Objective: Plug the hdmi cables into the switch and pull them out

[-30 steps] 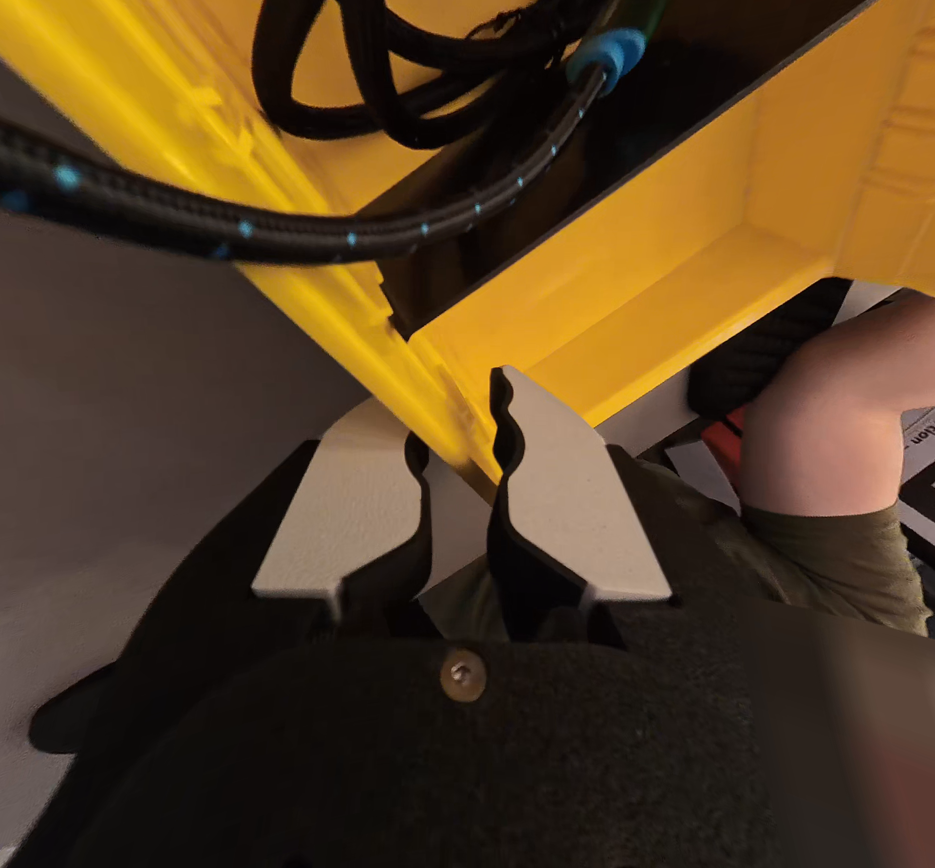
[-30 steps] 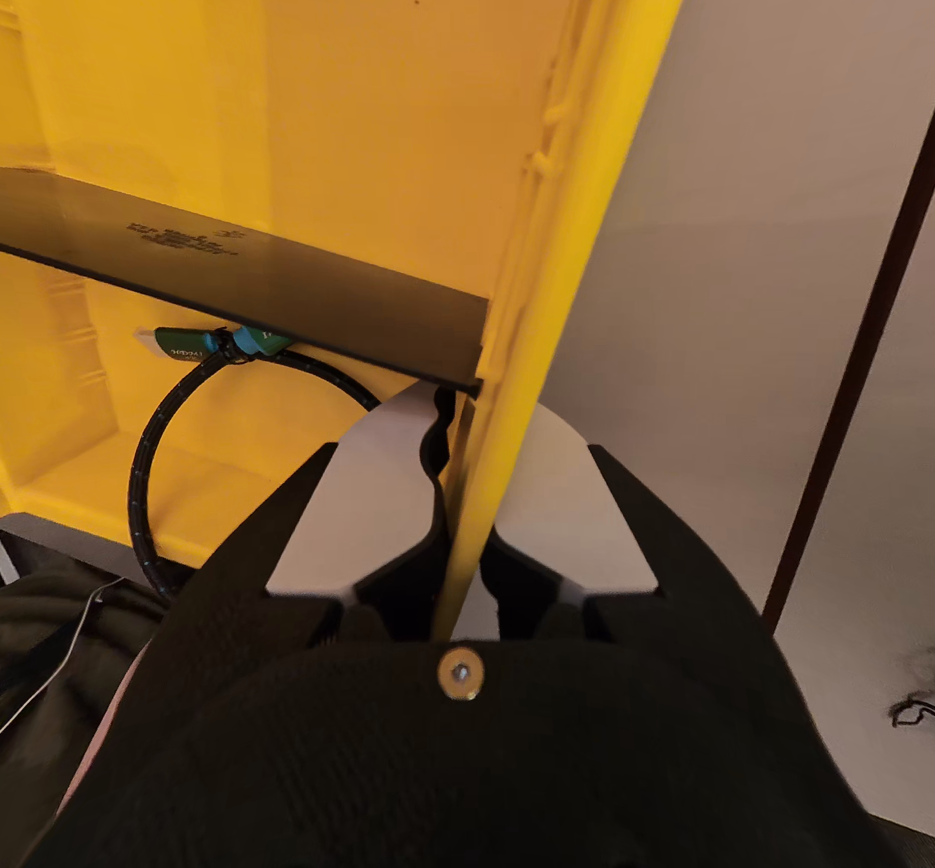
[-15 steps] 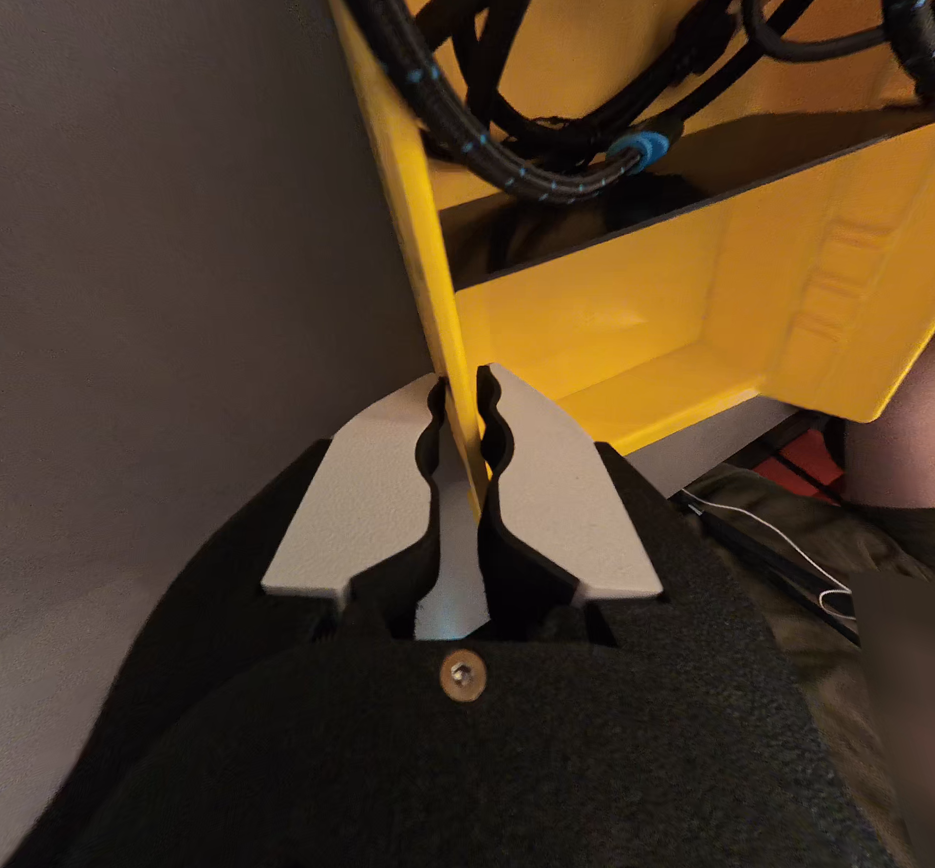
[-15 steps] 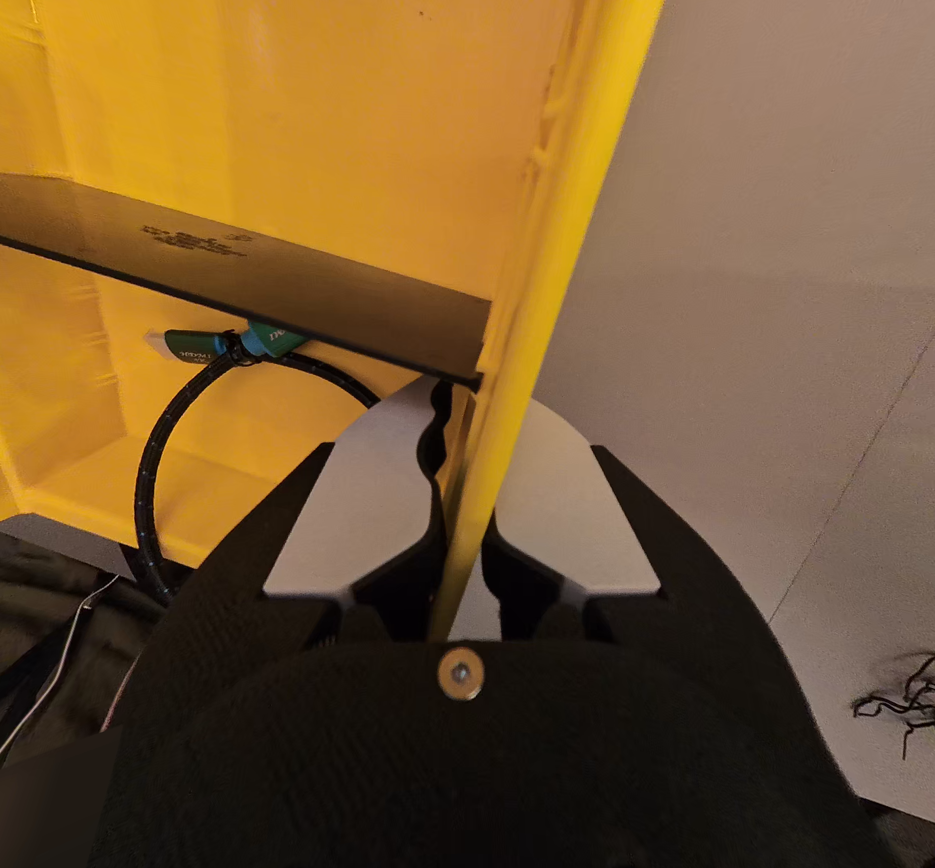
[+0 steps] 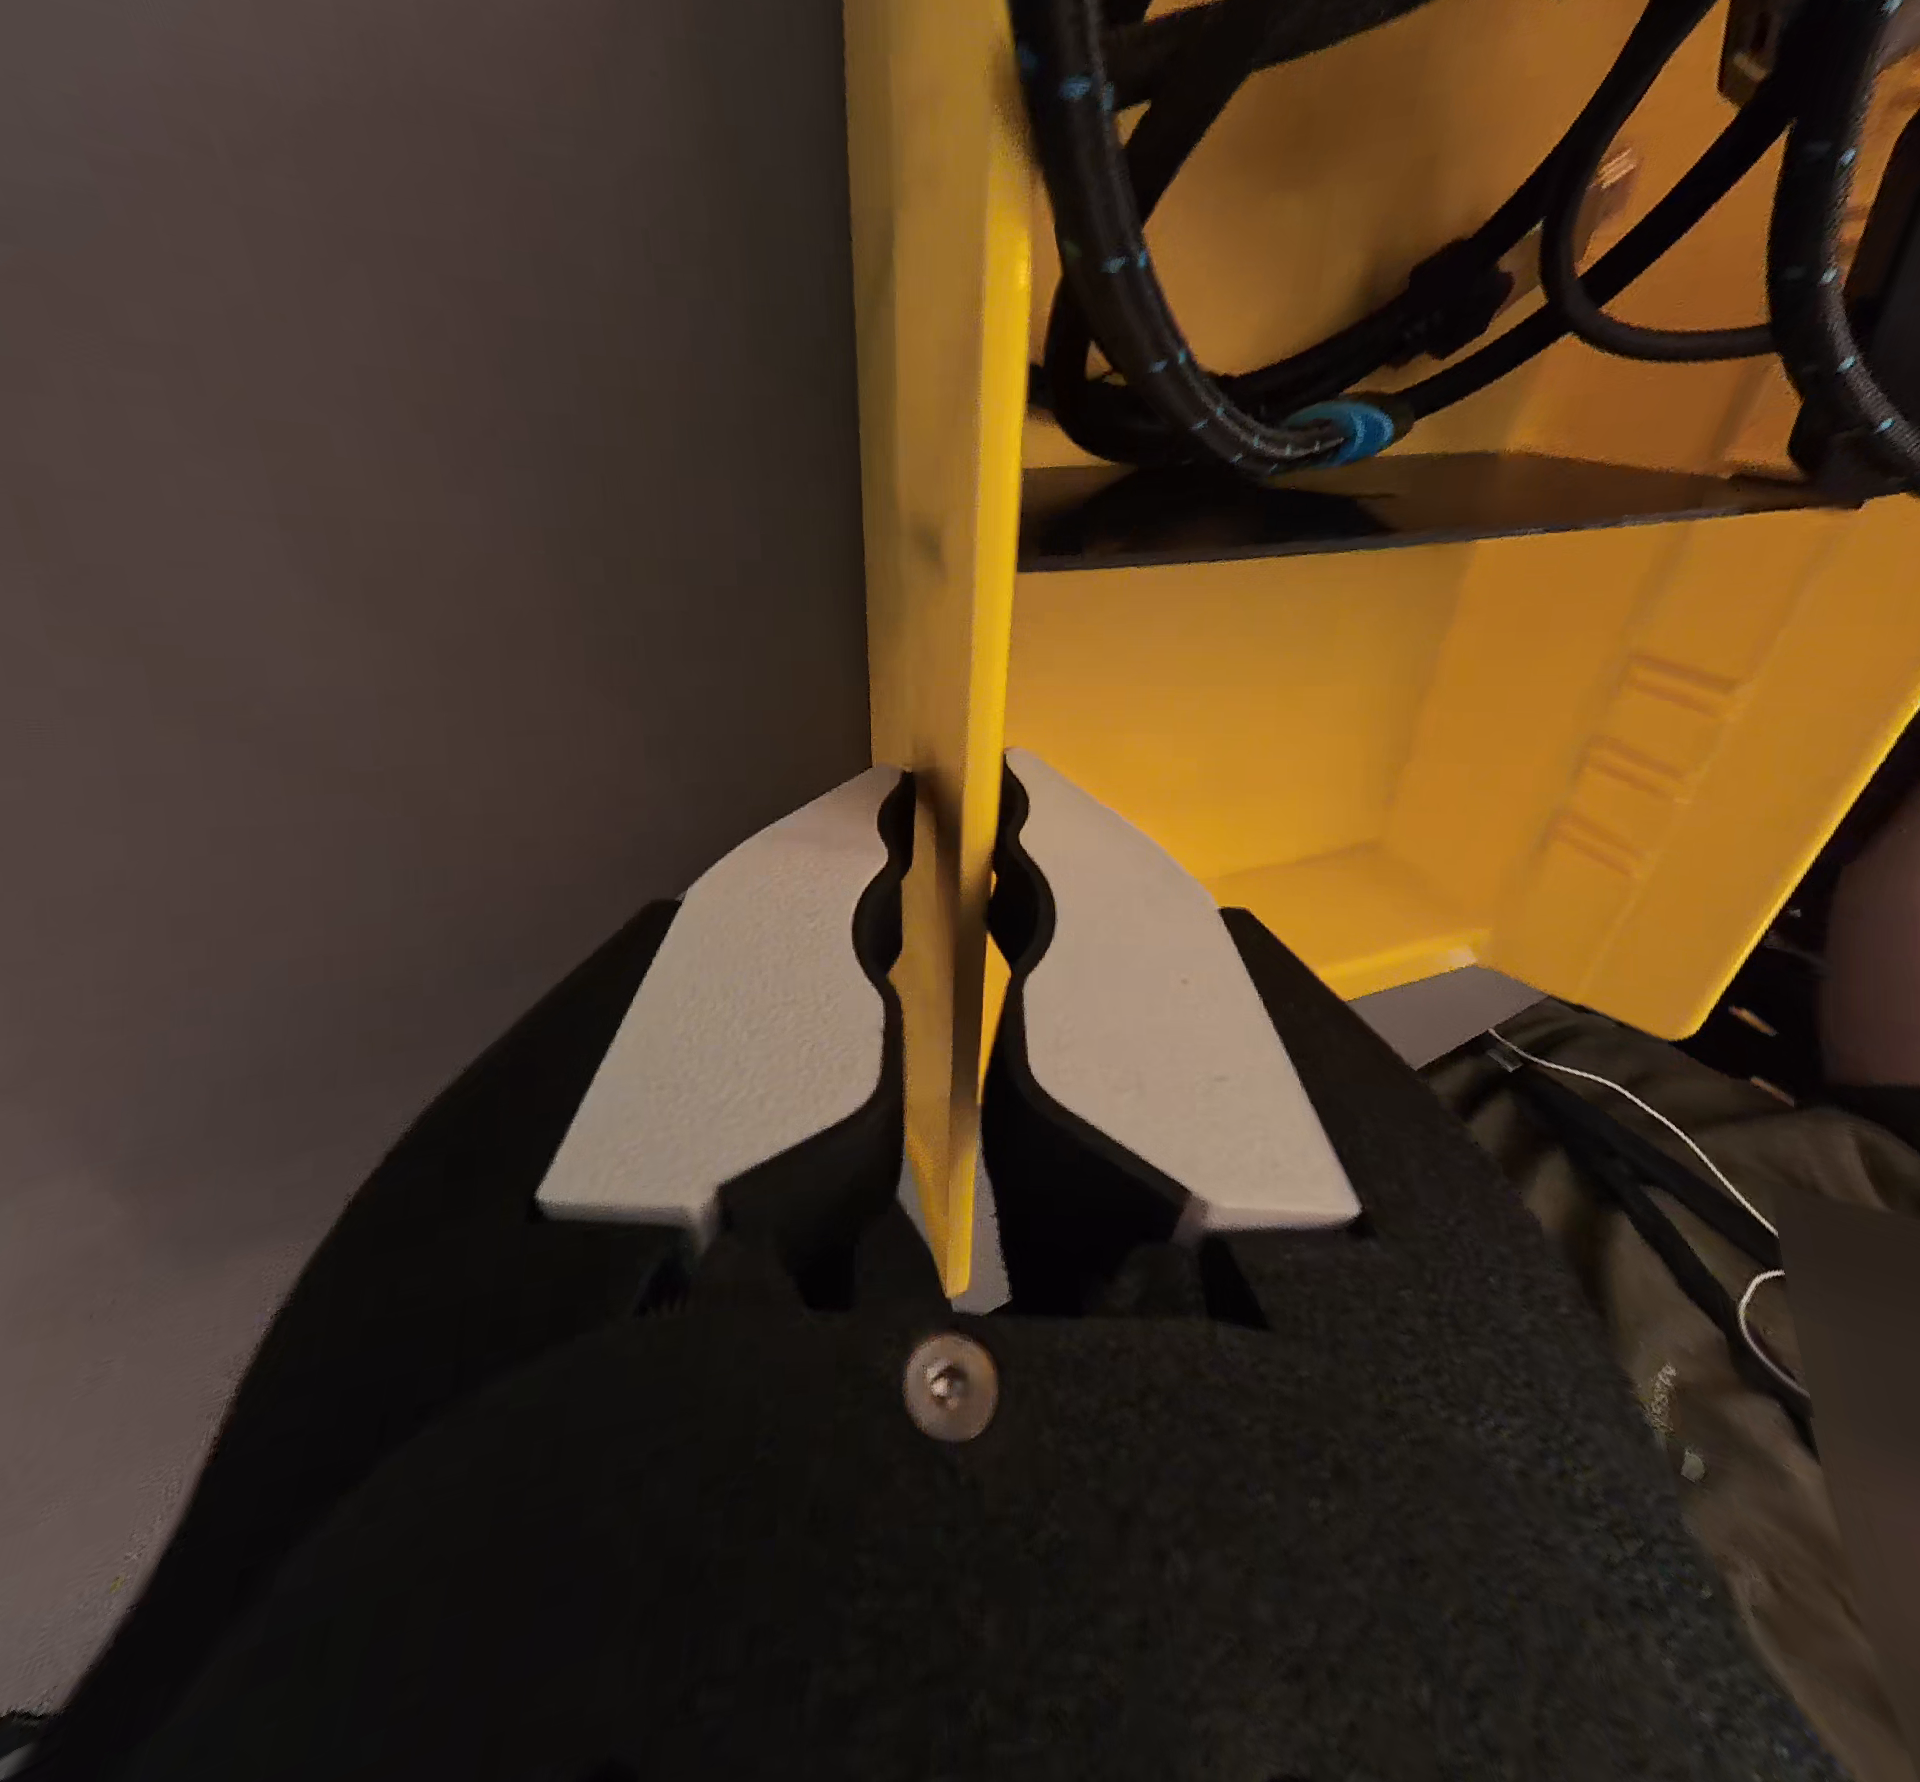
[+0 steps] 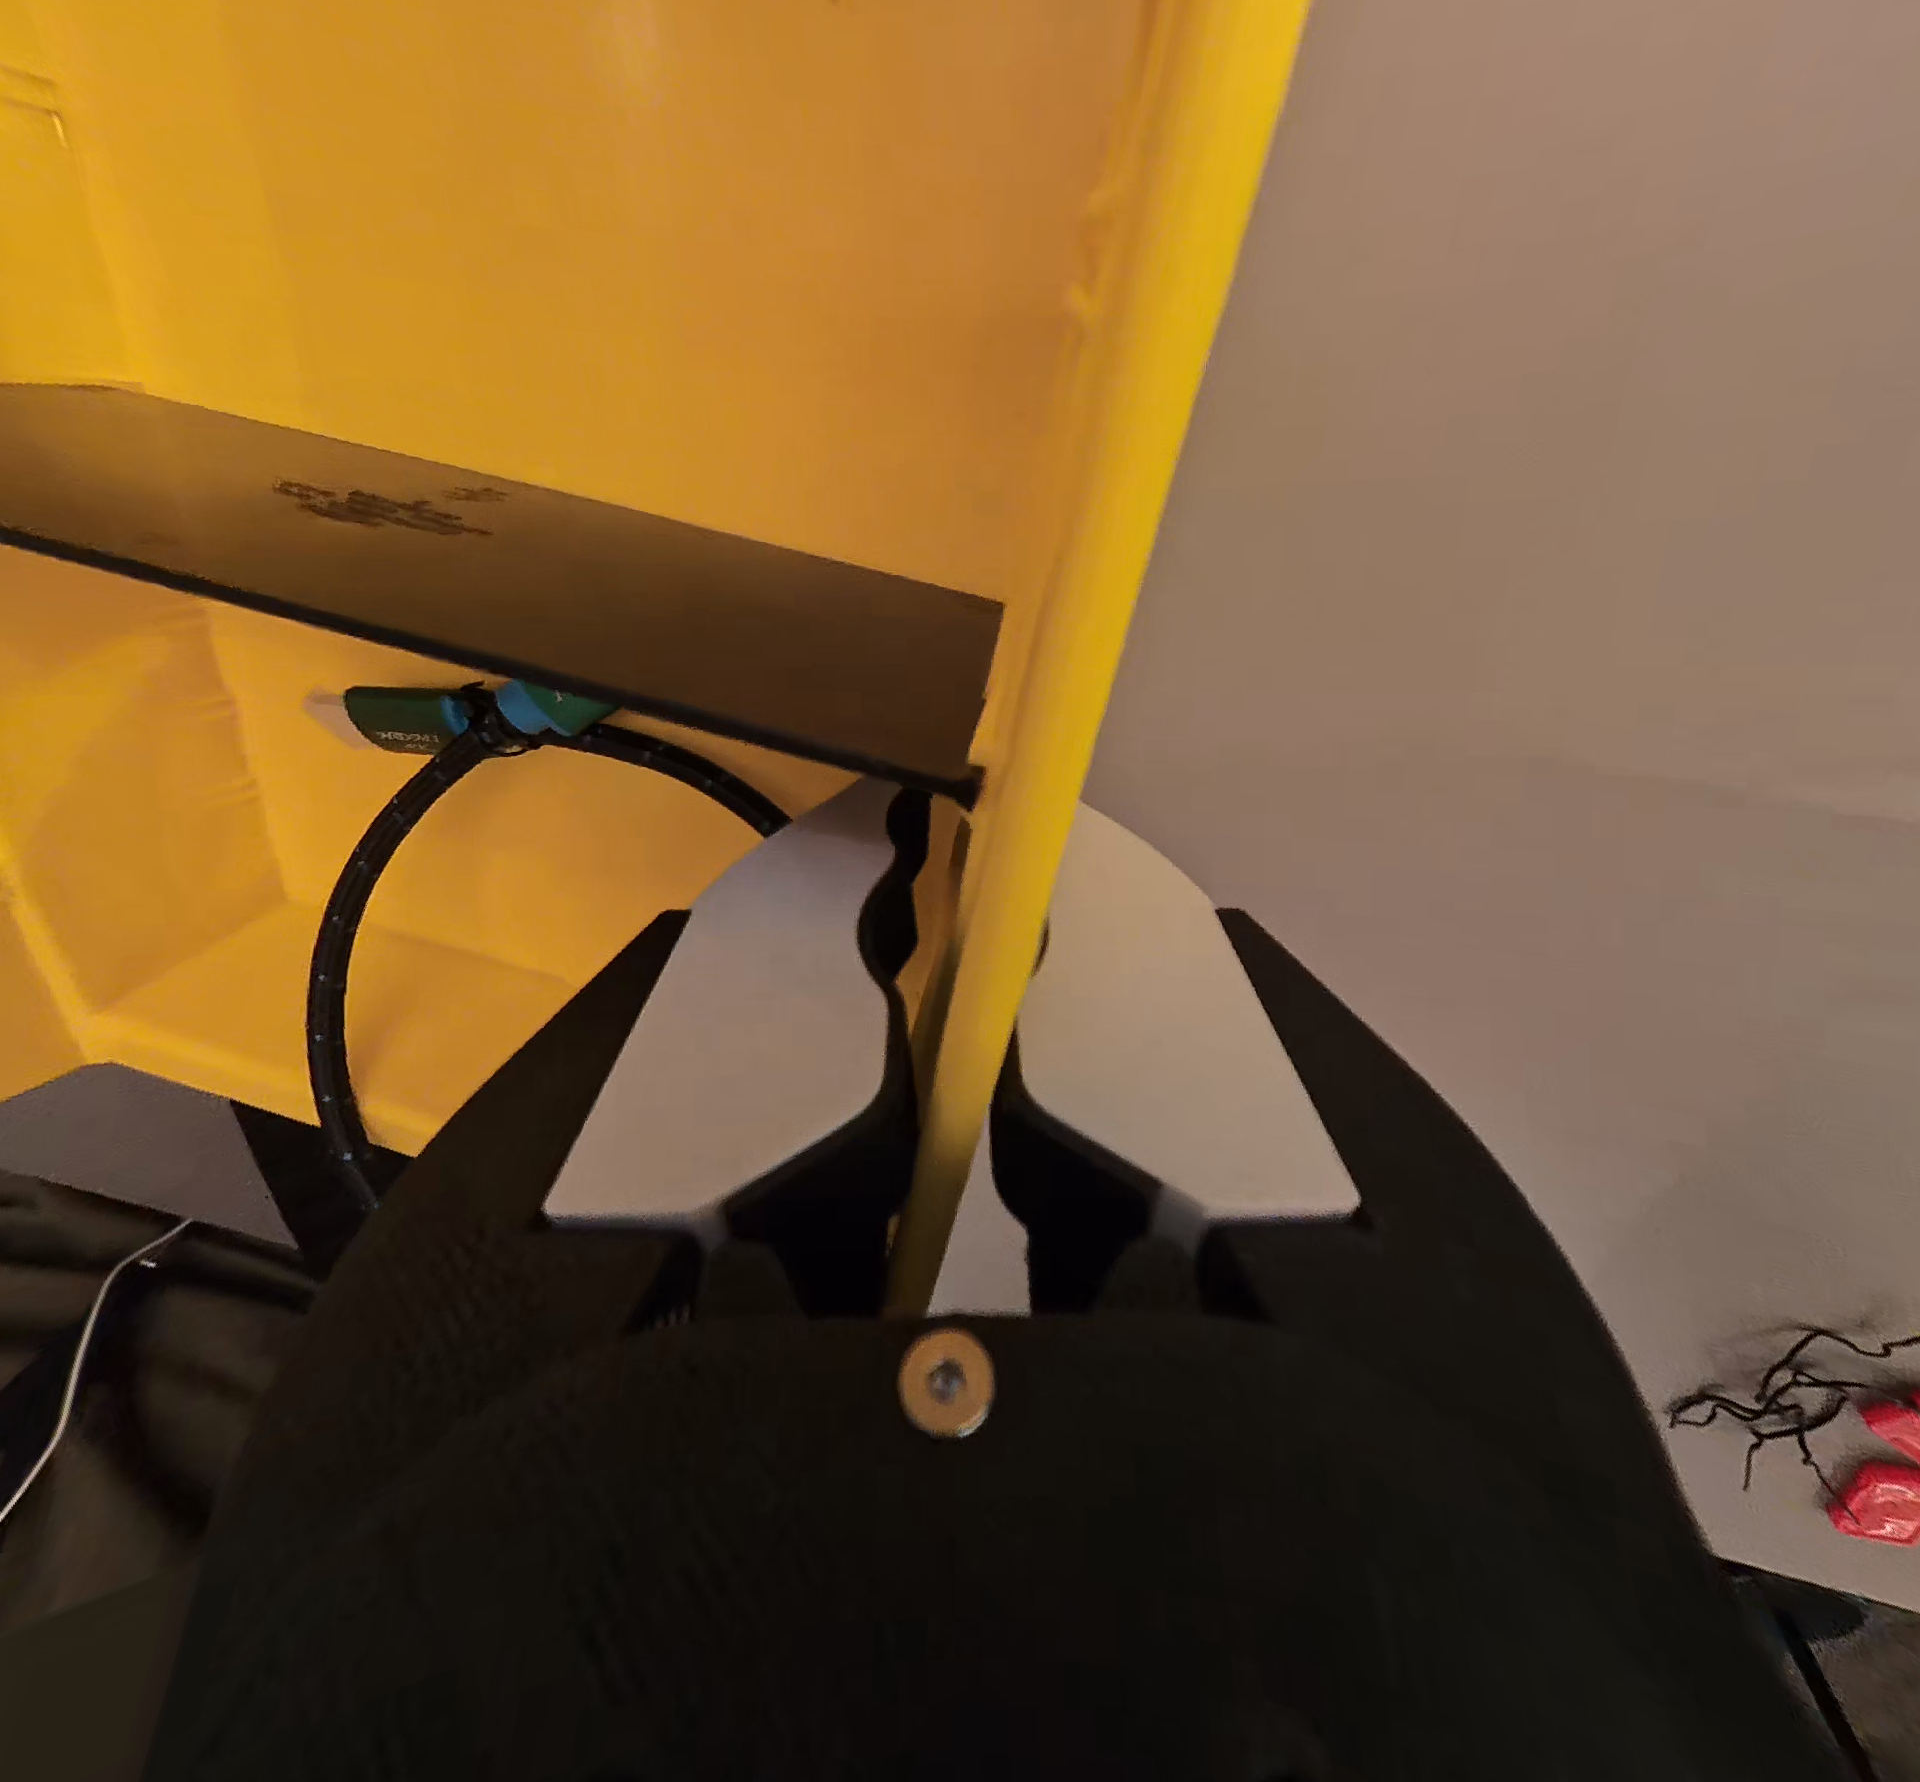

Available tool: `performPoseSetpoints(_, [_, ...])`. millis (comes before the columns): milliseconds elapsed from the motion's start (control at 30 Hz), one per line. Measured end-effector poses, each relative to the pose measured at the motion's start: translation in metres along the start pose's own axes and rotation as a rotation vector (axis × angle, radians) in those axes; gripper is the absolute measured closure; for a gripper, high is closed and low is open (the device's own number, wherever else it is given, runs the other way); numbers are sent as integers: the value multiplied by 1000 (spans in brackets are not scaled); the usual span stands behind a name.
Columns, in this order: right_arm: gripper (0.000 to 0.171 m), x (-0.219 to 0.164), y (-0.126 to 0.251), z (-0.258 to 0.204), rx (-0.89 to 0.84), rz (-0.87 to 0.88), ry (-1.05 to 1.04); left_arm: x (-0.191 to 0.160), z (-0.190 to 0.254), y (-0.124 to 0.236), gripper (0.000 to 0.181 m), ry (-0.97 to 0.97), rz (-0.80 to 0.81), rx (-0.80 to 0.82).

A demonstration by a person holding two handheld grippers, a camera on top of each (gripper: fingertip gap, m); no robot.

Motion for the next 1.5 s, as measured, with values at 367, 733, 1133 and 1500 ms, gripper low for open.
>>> performPoseSetpoints(367, [164, 39, -17, -75, -34, -89, 80, -47, -72, 29, 169, 152, 111, 25])
performPoseSetpoints(733, [164, 44, -30, -129, -24, -195, 181, -71, -117, 44, 166, 287, 253, -21])
performPoseSetpoints(1133, [159, 43, -30, -126, 37, -196, 186, -94, -151, 52, 163, 441, 426, -62])
performPoseSetpoints(1500, [159, 38, -24, -102, 42, -186, 127, -115, -156, 48, 158, 605, 600, -138])
Point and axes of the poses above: each gripper's, where its closed fingertips meet, y back along the fingers, x out of its top, z = x × y across the jaws, the point moved 10 cm from there along y, back along the fingers, and after that the axes turned 4 degrees about -y, right-handed, at the moved point
